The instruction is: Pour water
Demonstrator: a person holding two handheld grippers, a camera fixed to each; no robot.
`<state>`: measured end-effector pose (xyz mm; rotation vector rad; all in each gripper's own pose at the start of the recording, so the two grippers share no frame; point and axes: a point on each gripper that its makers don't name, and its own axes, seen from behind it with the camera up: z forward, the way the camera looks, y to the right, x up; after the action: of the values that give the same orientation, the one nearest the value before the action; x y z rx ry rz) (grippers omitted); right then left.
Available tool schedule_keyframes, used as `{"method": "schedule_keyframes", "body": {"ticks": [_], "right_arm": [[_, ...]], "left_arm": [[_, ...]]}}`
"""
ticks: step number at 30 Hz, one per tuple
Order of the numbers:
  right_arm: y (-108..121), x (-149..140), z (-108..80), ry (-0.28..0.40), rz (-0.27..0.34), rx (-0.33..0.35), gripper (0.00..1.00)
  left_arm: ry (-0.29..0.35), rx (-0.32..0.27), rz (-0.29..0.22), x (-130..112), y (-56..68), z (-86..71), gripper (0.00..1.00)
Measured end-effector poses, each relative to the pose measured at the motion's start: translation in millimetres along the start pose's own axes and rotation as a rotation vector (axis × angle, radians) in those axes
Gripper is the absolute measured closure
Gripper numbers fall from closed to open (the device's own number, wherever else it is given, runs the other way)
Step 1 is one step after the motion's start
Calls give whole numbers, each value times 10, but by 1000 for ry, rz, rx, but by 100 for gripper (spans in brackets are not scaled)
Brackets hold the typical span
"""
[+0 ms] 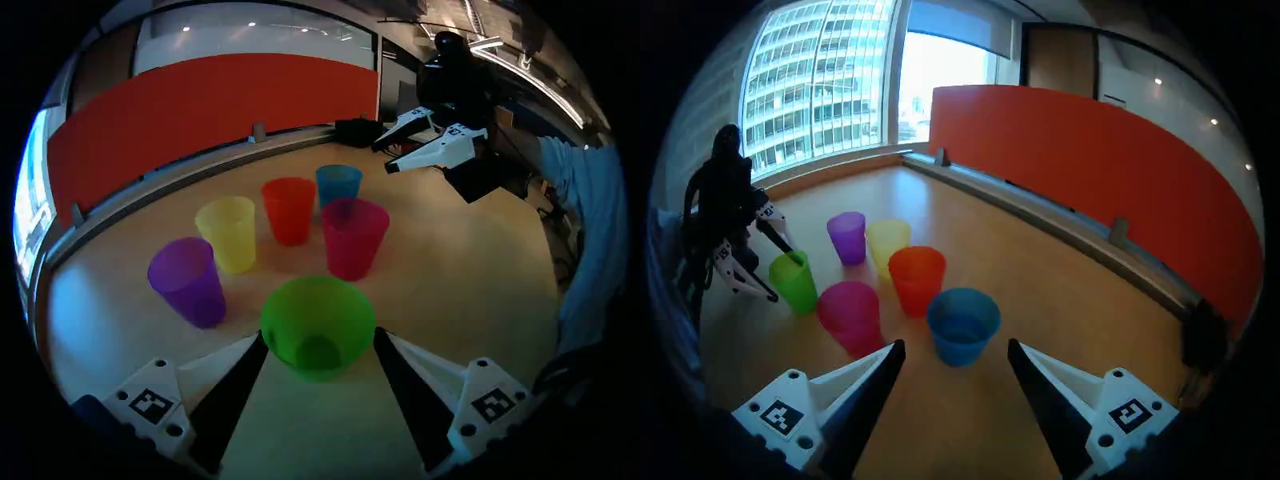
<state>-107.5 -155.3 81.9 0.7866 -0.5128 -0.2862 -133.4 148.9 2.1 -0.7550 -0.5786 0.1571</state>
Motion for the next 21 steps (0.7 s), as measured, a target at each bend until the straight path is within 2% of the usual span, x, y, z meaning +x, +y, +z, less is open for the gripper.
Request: {"method": "schedule_keyframes", "body": {"ticks": [6, 12, 14, 16, 21], "right_arm": [[19, 0, 41, 0, 6, 2, 0], [36, -1, 73, -1, 6, 1, 0], [39, -9, 89, -3, 5, 1, 0], [43, -18, 106, -6, 5, 1, 0], [57, -60, 162, -17, 2, 1, 0]], "left_arm": [[9, -3, 14, 62, 4, 47, 4], [6, 19, 36, 50, -45, 95, 4], [1, 29, 46, 33, -62, 109, 5], [-2, 34, 56, 24, -66, 119, 13], [-2, 33, 72, 29, -55, 127, 13]]}}
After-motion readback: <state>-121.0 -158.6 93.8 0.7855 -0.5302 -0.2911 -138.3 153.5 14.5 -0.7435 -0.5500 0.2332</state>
